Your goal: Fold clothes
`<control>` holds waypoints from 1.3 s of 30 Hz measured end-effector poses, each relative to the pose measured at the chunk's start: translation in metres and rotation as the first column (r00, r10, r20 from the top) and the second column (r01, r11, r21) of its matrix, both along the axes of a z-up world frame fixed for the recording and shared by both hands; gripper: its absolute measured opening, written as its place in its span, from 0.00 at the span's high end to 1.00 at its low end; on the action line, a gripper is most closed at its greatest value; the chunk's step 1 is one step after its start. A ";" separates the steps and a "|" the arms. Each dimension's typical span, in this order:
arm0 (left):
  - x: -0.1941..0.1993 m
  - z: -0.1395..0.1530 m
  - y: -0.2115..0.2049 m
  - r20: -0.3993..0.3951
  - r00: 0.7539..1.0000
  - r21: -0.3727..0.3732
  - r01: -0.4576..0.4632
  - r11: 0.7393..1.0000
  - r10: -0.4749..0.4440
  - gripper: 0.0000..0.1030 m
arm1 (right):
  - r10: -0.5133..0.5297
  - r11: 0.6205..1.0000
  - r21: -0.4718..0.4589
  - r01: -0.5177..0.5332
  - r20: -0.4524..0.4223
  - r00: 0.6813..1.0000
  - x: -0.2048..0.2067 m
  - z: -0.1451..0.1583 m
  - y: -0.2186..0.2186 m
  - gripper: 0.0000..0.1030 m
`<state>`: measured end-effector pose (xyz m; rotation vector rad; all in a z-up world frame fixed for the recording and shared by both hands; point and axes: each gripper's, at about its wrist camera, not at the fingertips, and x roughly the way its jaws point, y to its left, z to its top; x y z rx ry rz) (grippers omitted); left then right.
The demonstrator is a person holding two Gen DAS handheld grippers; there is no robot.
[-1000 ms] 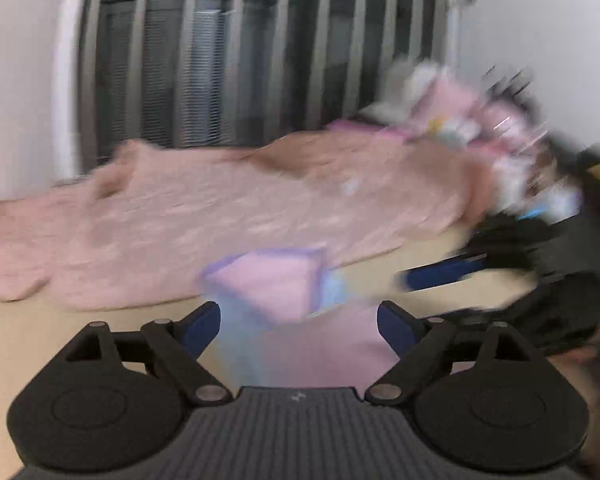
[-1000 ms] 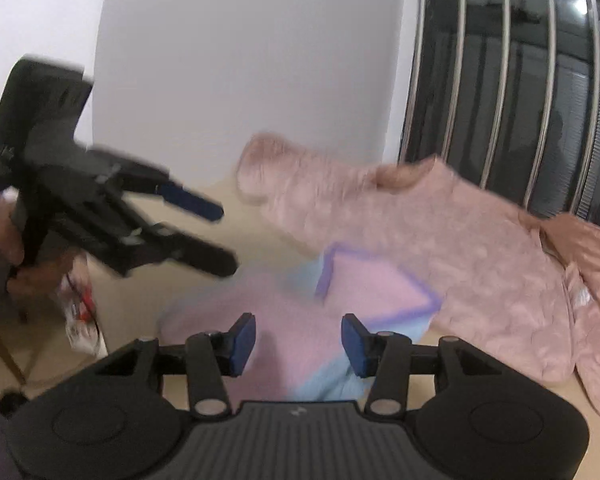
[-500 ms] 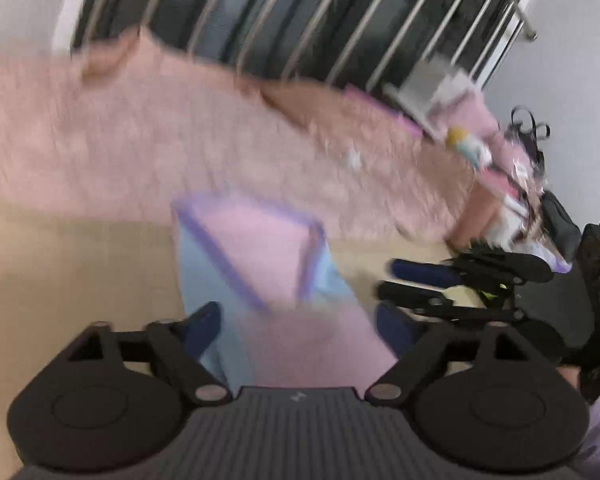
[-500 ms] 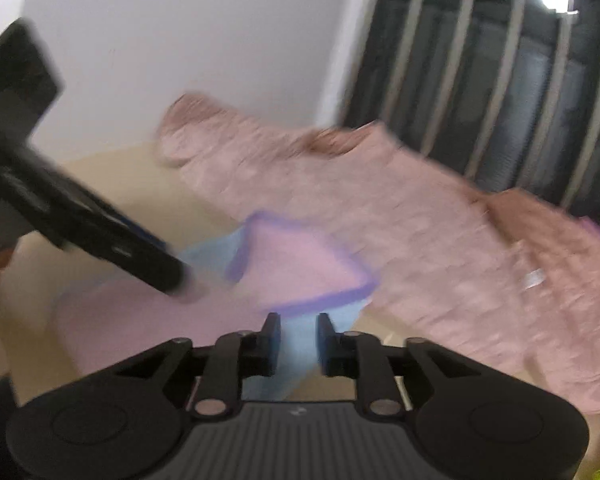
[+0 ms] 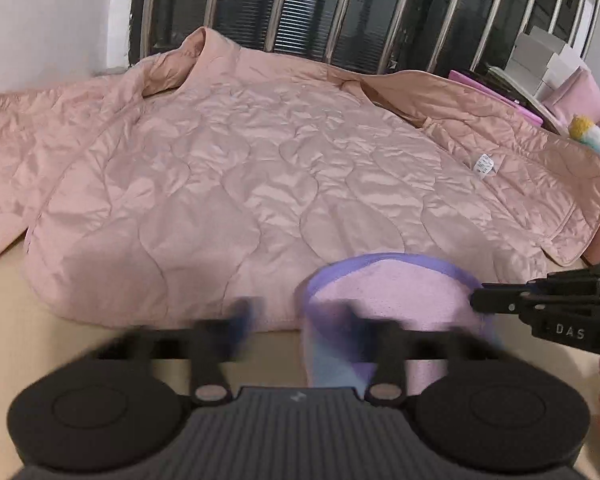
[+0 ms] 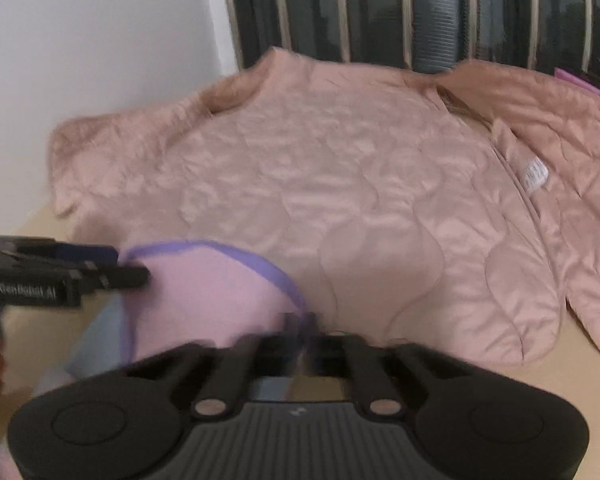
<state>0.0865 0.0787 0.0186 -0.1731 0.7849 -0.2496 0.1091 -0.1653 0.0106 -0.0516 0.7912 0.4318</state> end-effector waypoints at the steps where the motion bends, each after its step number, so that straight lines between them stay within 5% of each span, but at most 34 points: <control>1: -0.002 0.000 0.002 -0.004 1.000 -0.014 0.005 1.000 -0.005 0.97 | -0.002 1.000 0.011 0.002 0.015 1.000 -0.006 0.003 -0.003 0.98; 4: -0.026 0.013 0.001 0.049 0.999 0.006 0.012 1.000 -0.012 0.97 | 0.014 0.998 0.062 -0.019 0.077 0.997 -0.030 0.017 -0.014 0.98; 9: -0.109 0.043 0.009 0.172 0.985 -0.062 0.032 0.998 -0.020 0.97 | 0.080 0.987 0.122 -0.106 0.205 0.976 -0.100 0.048 -0.037 0.98; 13: -0.178 0.039 0.000 0.220 0.975 0.003 0.039 0.999 -0.038 0.95 | 0.147 0.979 0.107 -0.173 0.217 0.965 -0.169 0.046 -0.043 0.98; 16: -0.193 0.014 0.003 0.161 0.987 0.017 0.003 1.000 -0.005 0.61 | 0.229 0.967 0.070 -0.244 0.174 0.958 -0.204 0.026 -0.045 0.91; 19: -0.197 0.010 0.011 0.120 0.993 -0.032 -0.009 0.999 0.013 0.59 | 0.247 0.964 0.053 -0.262 0.192 0.950 -0.220 0.021 -0.050 0.54; 21: -0.200 0.024 0.021 0.163 0.986 -0.098 -0.023 0.995 0.039 0.44 | 0.224 0.965 0.081 -0.250 0.242 0.944 -0.224 0.033 -0.058 0.51; 23: -0.196 0.038 0.026 0.234 0.969 -0.147 -0.047 0.988 0.080 0.03 | 0.186 0.959 0.158 -0.237 0.283 0.941 -0.217 0.046 -0.065 0.51; 24: -0.190 0.040 0.025 0.253 0.963 -0.172 -0.052 0.984 0.095 0.00 | 0.165 0.950 0.210 -0.231 0.290 0.943 -0.208 0.048 -0.066 0.51; 27: -0.161 0.031 0.008 0.191 0.977 -0.179 -0.056 0.982 0.091 0.05 | 0.094 0.934 0.324 -0.150 0.183 0.979 -0.163 0.033 -0.058 0.59; 29: -0.157 0.023 -0.009 0.169 0.984 -0.103 -0.041 0.994 0.058 0.11 | 0.071 0.962 0.254 -0.099 0.114 0.991 -0.146 0.016 -0.038 0.80; 32: -0.169 0.014 -0.034 0.188 0.982 0.052 -0.009 0.999 -0.001 0.10 | 0.097 0.986 0.122 -0.109 0.101 0.990 -0.148 -0.003 -0.018 0.78; 34: -0.173 0.005 -0.045 0.171 0.985 0.114 0.016 0.993 -0.035 0.07 | 0.058 0.990 0.125 -0.069 0.088 0.994 -0.150 -0.008 -0.021 0.69; 37: -0.171 -0.007 -0.045 0.128 0.991 0.082 0.018 0.997 -0.028 0.04 | -0.001 0.978 0.208 -0.013 0.066 0.998 -0.152 -0.004 -0.032 0.65; 39: -0.175 -0.013 -0.042 0.135 0.991 0.075 0.012 0.997 -0.022 0.01 | -0.009 0.973 0.232 -0.012 0.087 0.996 -0.158 0.001 -0.033 0.51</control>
